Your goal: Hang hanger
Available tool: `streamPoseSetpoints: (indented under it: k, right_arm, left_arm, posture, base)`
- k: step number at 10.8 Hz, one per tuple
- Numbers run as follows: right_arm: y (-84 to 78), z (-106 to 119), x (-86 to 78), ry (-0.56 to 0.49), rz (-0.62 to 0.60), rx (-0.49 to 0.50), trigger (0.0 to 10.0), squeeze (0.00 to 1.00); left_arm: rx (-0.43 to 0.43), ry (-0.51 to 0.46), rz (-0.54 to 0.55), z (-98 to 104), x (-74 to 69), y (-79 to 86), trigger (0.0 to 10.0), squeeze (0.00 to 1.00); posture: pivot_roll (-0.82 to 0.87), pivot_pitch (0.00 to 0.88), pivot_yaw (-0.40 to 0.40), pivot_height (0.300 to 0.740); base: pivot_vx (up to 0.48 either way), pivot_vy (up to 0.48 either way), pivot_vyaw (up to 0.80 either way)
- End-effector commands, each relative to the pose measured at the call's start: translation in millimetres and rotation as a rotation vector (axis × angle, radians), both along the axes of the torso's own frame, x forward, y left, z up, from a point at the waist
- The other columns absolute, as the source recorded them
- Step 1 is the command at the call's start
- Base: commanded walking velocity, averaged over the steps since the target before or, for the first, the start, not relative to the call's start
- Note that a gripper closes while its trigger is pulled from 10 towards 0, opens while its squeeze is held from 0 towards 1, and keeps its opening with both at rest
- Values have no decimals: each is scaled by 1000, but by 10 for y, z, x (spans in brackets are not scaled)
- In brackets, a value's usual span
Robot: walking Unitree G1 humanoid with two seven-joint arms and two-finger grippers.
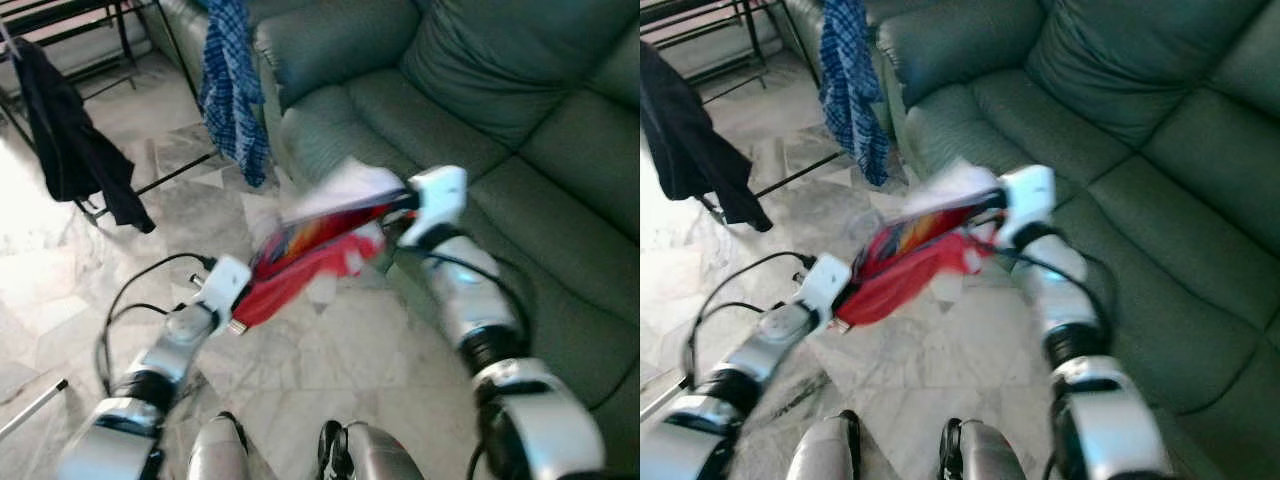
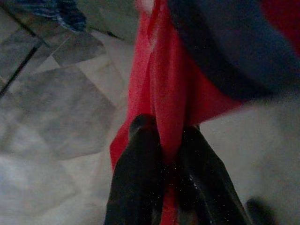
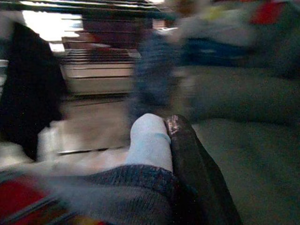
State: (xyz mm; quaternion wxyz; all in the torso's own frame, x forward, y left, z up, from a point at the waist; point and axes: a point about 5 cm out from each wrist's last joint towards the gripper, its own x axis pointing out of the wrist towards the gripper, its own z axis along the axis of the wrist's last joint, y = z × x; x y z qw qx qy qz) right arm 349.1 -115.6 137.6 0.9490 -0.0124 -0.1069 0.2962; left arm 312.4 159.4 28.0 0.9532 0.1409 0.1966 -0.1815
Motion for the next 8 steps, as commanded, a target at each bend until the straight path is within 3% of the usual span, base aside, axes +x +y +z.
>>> streamPoseSetpoints:
  k: [1,4,6,7,8]
  right_arm:
    - [124,-106,-97,35,113,-27,0,0]
    - [462,-443,-445,198,449,-131,0,0]
    - [438,-589,-740,319,679,-153,0,0]
    - [422,-596,-827,355,735,-149,0,0]
    - [374,-698,-843,381,702,-226,0,0]
  left_arm:
    - [-106,-29,62,91,71,-24,0,0]
    - [-283,-54,115,215,163,-153,0,0]
    - [-305,-47,128,216,170,-149,0,0]
    - [-318,-39,136,215,174,-156,0,0]
    - [-322,-38,133,227,186,-176,0,0]
  posture:
    - [37,156,-82,740]
    - [41,155,-86,740]
    - [37,153,-87,740]
    - [34,152,-90,740]
    - [34,152,-90,740]
  base:
    - [0,0,0]
    - [0,0,0]
    - [0,0,0]
    - [0,0,0]
    - [0,0,0]
